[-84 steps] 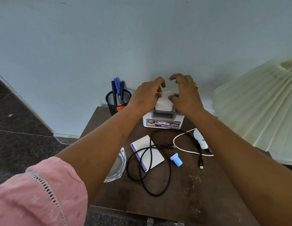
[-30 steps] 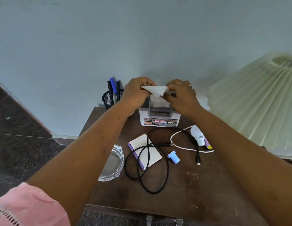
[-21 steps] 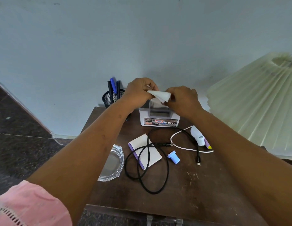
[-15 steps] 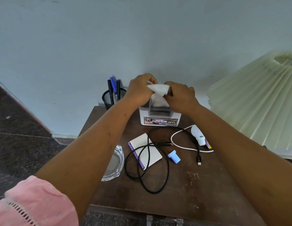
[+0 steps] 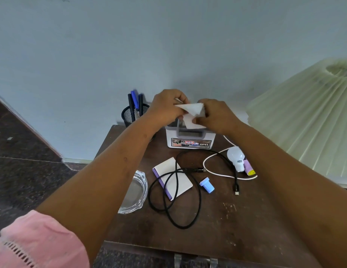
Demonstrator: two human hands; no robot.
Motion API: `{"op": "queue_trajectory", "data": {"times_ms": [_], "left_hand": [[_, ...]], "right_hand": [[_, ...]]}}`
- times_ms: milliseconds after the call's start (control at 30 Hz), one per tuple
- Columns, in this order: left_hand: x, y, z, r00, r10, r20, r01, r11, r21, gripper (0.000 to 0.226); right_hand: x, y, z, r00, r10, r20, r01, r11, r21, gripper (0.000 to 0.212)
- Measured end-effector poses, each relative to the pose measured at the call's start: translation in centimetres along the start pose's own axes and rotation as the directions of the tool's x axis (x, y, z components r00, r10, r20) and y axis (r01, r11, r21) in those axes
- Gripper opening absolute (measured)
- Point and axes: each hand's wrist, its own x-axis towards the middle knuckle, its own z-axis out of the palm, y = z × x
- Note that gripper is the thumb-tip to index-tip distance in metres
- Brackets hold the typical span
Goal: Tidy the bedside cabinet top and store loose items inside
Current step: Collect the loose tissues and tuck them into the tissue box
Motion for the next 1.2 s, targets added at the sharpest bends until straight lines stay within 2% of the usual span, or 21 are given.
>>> {"op": "queue_trajectory", "data": {"times_ms": [167, 367, 500, 733, 867, 967, 1100, 1200], "left_hand": [[0.5, -0.8, 1.3, 0.998, 0.065, -0.01, -0.062, 0.981, 0.182, 0.017], [1.1, -1.0, 1.5, 0.988, 0.15, -0.026, -0.131, 0.927, 0.35, 0.026], [1.1, -1.2, 1.5, 0.987, 0.157, 0.03, -0.154, 0.884, 0.441, 0.029], [0.9, -1.2, 1.4, 0.976, 0.203, 0.077, -0.212, 0.809, 0.547, 0.034], [1.2, -1.1, 1.6, 0.976, 0.181, 0.119, -0.216, 0.817, 0.534, 0.029], [1.4, -1.3, 1.7, 0.975, 0.172, 0.141, -0.222, 0.806, 0.549, 0.028], [1.6, -1.6, 1.6, 0.979, 0.173, 0.111, -0.206, 0.803, 0.559, 0.03], [1.6, -1.8, 1.6, 0.983, 0.159, 0.096, -0.185, 0.799, 0.573, 0.029]], "right_hand": [[0.4, -0.1, 2.1, 0.988, -0.058, -0.143, 0.024, 0.974, -0.227, 0.024], [1.5, -0.4, 3.3, 0.981, -0.082, -0.174, 0.022, 0.946, -0.323, 0.025], [0.9, -0.1, 3.7, 0.963, -0.083, -0.255, -0.005, 0.945, -0.328, 0.024], [0.5, -0.1, 2.5, 0.988, 0.008, -0.155, -0.034, 0.986, -0.164, 0.025], [0.5, -0.3, 2.1, 0.998, 0.009, -0.067, -0.03, 0.951, -0.307, 0.023], [0.2, -0.7, 2.5, 0.996, -0.001, -0.094, -0.034, 0.928, -0.37, 0.025], [-0.1, -1.1, 3.0, 0.988, 0.063, -0.139, -0.106, 0.938, -0.331, 0.033], [0.0, -1.5, 3.1, 0.987, 0.111, -0.113, -0.14, 0.942, -0.306, 0.034]]}}
